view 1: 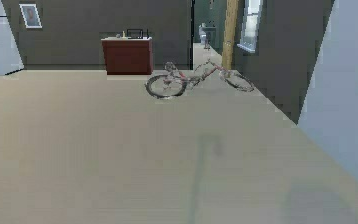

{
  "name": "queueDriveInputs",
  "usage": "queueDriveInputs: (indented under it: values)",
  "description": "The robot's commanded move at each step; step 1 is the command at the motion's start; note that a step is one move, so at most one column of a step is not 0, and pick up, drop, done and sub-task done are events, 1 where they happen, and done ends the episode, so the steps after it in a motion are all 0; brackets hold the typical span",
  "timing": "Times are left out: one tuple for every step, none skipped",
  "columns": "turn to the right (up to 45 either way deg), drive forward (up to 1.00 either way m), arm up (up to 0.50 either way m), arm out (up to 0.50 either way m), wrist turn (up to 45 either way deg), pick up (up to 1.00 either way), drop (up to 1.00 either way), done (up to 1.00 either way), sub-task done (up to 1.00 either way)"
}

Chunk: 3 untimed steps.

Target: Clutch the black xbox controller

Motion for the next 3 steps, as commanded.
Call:
queueDriveInputs:
  values:
    - [0.0,0.0,0.5,0.0,0.0,0.0,0.0,0.0,0.0]
    - [0.0,0.0,0.02,0.0,0.0,0.0,0.0,0.0,0.0]
    - [0.0,0.0,0.0,0.48,0.0,0.0,0.0,0.0,0.0]
